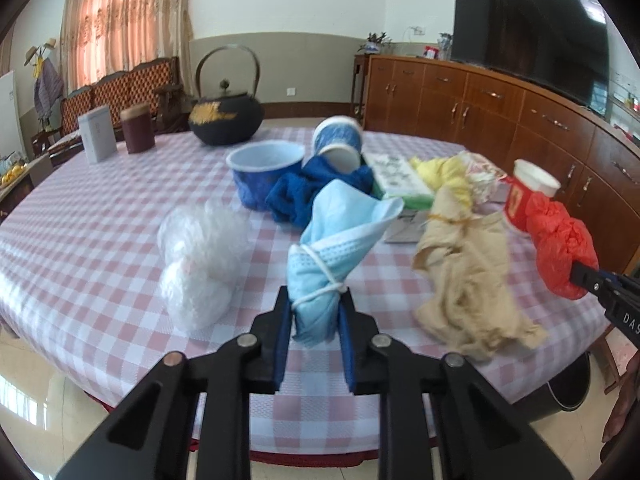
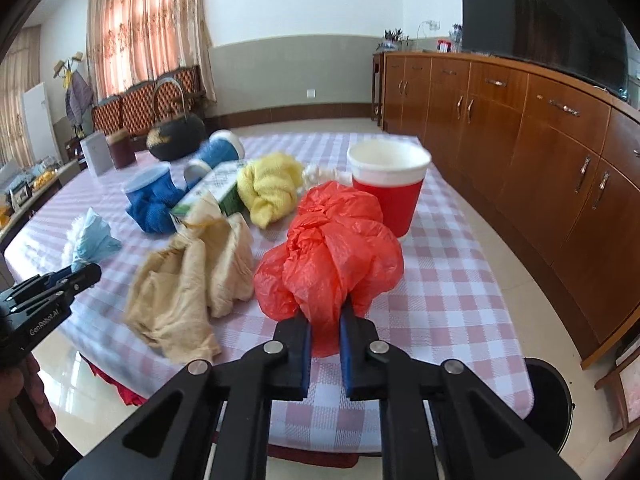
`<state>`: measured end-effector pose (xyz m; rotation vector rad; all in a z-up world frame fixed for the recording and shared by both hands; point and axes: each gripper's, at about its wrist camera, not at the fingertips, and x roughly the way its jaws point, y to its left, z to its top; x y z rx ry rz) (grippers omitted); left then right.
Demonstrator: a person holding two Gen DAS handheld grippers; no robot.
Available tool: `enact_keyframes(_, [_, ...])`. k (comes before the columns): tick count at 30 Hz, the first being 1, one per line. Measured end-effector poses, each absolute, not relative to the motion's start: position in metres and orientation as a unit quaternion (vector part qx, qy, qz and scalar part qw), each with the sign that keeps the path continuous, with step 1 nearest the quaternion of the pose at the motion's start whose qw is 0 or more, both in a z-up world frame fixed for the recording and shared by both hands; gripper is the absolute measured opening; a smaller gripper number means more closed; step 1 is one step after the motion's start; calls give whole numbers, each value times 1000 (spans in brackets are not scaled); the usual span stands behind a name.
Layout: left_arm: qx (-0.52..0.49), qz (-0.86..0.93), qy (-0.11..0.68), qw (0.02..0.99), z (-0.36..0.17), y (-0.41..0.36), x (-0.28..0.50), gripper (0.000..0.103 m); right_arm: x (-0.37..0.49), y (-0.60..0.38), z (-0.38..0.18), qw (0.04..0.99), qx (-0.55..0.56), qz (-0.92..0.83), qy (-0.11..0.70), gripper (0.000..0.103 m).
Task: Collect trash
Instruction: 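Grasp the blue face mask with the left tool while the right tool grasps the red plastic bag, then carry the mask and red bag to the black bucket and release both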
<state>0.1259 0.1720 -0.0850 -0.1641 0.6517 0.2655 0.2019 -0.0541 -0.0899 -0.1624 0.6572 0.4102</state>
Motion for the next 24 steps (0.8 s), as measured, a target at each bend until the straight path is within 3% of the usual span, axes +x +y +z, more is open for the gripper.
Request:
enact_keyframes(14, [-38, 43, 273, 960, -25, 95, 109, 23, 145, -138, -34, 955, -40, 128, 266, 12])
enact_keyframes(24, [-3, -63, 269, 961, -15, 6, 109, 23, 104, -227, -27, 963, -23, 51, 262, 12])
